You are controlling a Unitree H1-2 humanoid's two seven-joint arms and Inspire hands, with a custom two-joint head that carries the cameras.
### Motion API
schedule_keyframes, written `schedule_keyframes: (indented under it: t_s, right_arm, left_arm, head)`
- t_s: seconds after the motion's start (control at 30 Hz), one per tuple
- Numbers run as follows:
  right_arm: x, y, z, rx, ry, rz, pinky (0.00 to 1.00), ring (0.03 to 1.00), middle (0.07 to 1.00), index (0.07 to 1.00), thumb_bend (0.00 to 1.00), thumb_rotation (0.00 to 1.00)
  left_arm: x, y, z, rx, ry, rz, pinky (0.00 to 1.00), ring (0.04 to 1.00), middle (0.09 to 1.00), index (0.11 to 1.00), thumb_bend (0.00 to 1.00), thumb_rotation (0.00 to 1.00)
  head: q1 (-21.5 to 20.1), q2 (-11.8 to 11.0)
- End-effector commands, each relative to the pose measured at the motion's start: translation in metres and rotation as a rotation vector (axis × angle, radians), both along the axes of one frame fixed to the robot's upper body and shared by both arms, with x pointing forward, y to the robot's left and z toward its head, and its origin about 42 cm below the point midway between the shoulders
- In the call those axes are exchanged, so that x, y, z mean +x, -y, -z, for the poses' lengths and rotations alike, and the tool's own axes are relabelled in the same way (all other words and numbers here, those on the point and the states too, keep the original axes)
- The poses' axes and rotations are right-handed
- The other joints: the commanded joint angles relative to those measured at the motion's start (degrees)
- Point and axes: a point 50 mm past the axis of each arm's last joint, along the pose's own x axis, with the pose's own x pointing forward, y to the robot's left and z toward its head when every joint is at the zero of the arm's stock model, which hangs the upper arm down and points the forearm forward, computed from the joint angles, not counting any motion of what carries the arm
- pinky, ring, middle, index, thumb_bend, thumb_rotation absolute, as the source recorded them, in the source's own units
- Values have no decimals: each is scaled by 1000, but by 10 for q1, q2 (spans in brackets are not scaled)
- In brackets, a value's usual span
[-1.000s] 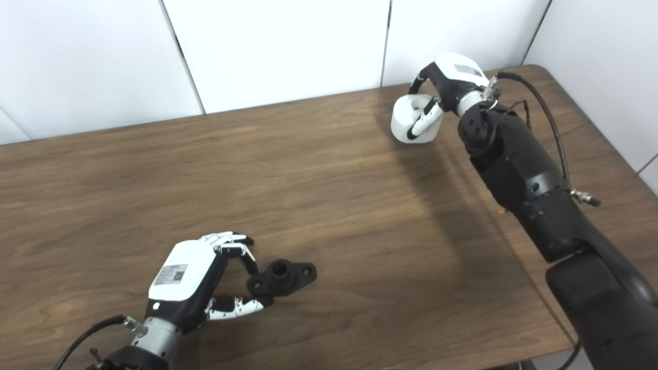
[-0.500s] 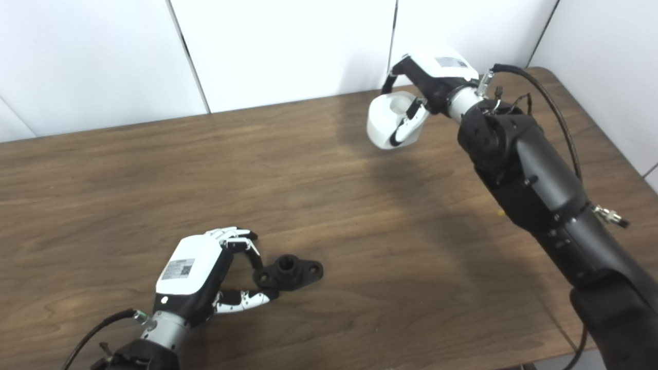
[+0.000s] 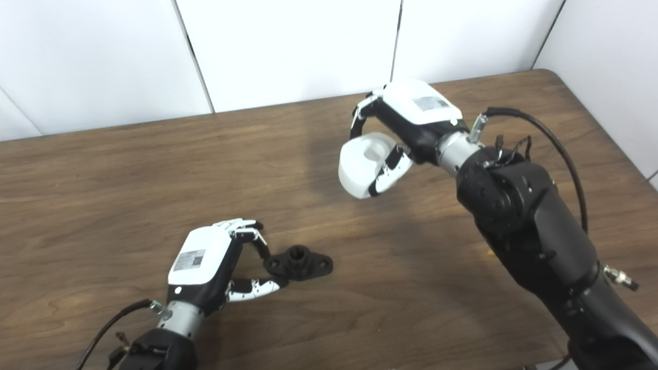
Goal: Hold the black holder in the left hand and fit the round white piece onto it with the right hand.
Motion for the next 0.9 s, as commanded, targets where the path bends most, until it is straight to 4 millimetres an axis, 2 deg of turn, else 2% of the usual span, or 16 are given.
schedule_keyframes:
  t_s: [0.0,0.4,0.87]
  right_arm:
    - [-6,-2,-16,-9,82,-23,980,906,800,484,525,141]
    - [-22,-16,-6,7,58,-95,954,892,797,483,525,140]
    - [-26,-46,-1,42,33,-185,946,894,797,483,525,138]
  left_arm:
    - [-10,3,45,133,-211,-12,815,842,793,493,512,57]
    - [0,34,49,151,-229,-19,858,863,816,494,508,60]
    - [3,36,52,142,-225,-15,848,860,811,494,508,63]
  head:
    - [5,-1]
    - [22,-6]
    - [22,-7]
